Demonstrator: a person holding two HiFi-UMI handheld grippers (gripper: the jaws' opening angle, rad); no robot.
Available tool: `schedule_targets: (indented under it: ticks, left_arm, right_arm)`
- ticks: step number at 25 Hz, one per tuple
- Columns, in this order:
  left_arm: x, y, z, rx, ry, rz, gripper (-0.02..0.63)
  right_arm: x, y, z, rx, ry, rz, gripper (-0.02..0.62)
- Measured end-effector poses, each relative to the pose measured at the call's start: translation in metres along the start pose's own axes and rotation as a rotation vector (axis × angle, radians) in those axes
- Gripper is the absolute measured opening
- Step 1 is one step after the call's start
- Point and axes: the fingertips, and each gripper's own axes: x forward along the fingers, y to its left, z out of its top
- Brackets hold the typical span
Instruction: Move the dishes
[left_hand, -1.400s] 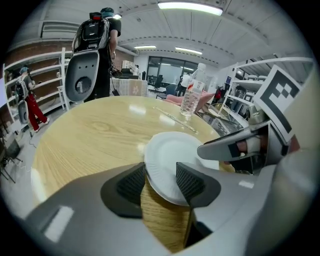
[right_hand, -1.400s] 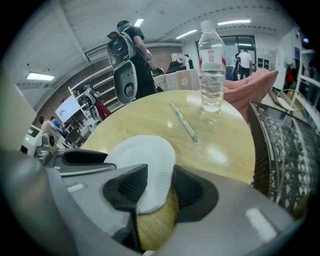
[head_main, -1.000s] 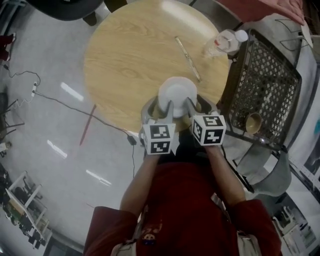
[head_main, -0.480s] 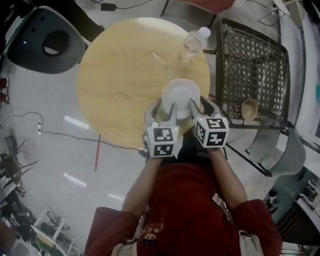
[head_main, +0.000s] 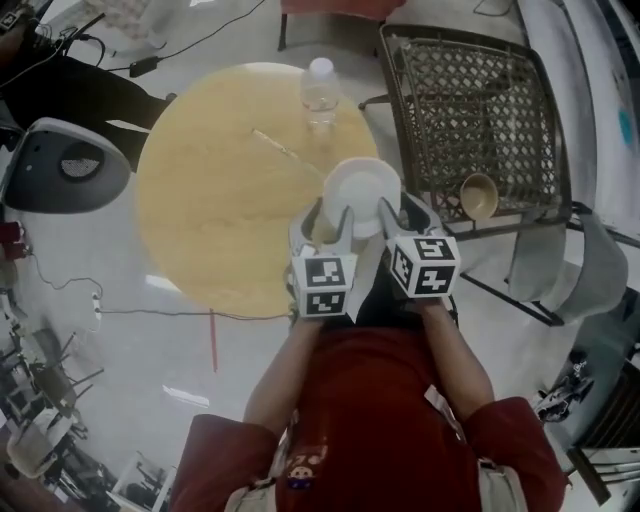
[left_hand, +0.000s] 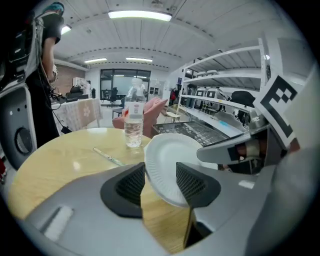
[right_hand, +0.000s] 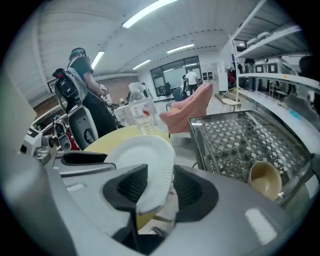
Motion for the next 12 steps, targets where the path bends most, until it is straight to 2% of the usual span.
schedule_targets:
  ticks: [12]
  left_arm:
    - [0.041, -0.106, 0.047, 0.069, -0.002, -0.083, 0.207]
  right_arm:
    - [-0.044, -0.110, 0.019, 0.072, -0.031, -0.065, 0.163]
